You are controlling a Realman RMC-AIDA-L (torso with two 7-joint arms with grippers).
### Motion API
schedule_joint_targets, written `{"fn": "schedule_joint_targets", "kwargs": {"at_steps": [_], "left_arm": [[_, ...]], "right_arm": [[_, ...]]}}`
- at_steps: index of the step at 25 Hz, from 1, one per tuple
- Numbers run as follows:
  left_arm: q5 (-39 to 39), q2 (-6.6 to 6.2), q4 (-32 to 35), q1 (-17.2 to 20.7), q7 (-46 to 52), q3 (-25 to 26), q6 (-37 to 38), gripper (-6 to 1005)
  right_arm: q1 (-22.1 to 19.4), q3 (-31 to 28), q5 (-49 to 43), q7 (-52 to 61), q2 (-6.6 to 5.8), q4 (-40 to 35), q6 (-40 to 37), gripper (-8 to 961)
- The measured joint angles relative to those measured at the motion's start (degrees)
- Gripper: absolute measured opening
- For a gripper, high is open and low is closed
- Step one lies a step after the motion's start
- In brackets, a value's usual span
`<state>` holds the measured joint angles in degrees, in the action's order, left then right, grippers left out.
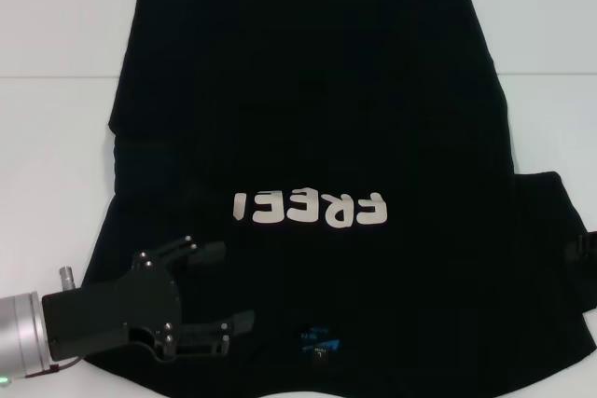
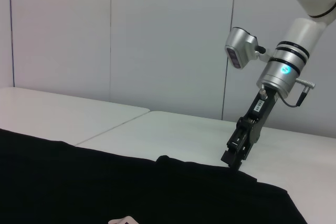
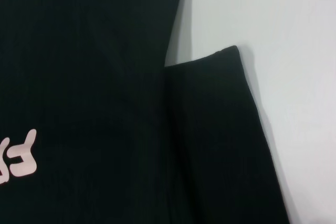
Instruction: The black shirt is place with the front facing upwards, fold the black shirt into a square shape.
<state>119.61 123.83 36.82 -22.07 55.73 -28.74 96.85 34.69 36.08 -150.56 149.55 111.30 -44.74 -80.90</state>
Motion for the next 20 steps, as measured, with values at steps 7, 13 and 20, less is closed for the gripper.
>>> {"fn": "schedule_joint_targets", "kwargs": {"at_steps": [7, 13, 20], "left_arm": [[0.0, 0.00, 0.0, 0.0, 0.1, 0.0, -0.7, 933], [0.1, 0.00, -0.1, 0.1, 0.1, -0.1, -0.7, 933], [0.2, 0.00, -0.1, 0.0, 0.2, -0.1, -0.9, 933]], "right_arm": [[0.4, 0.1, 0.0, 0.0, 0.21, 0.5, 0.3, 859], [1.2, 0.7, 0.0, -0.1, 0.29, 1.5, 0.9, 849], [1.7, 0.6, 0.5, -0.7, 0.58, 1.8, 1.1, 837]]}}
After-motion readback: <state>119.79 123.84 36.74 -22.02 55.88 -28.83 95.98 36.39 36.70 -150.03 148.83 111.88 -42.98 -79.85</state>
